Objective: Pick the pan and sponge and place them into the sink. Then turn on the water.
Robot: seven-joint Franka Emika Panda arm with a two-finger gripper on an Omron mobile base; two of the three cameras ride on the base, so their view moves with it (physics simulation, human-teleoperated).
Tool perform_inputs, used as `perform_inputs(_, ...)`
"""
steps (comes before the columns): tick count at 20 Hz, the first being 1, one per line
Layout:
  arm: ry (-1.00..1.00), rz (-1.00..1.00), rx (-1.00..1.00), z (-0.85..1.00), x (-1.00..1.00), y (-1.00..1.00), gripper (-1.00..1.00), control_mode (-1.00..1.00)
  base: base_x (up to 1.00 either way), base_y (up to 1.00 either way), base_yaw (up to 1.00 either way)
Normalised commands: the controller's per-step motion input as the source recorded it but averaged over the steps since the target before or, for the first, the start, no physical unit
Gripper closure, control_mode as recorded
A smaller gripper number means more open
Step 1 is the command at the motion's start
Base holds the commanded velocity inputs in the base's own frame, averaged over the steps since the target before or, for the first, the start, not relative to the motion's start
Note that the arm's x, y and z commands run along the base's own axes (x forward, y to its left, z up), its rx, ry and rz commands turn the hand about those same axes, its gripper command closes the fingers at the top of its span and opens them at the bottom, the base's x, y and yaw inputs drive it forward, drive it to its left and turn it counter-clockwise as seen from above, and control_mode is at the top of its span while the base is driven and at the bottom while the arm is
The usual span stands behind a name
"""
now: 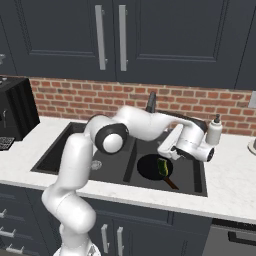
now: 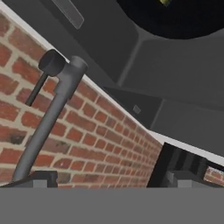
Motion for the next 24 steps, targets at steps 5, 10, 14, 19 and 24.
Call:
perform_inputs(5,-0.03,-0.01,0.09,-0.02,0.29,0.01,-1.0,-1.0,0.0,0.0,0.0)
perform_inputs(10,-0.05,-0.01,0.07,-0.02,0.24,0.09,-1.0,-1.0,0.0,0.0,0.0)
perform_inputs(14,-0.04,-0.02,0.04,-0.08,0.22,0.19,-1.0,-1.0,0.0,0.0,0.0)
perform_inputs(19,-0.02,-0.02,0.04,-0.08,0.17,0.15,-1.0,-1.0,0.0,0.0,0.0)
perform_inputs(24,0.0,-0.02,0.04,0.0,0.15,0.05,-1.0,-1.0,0.0,0.0,0.0)
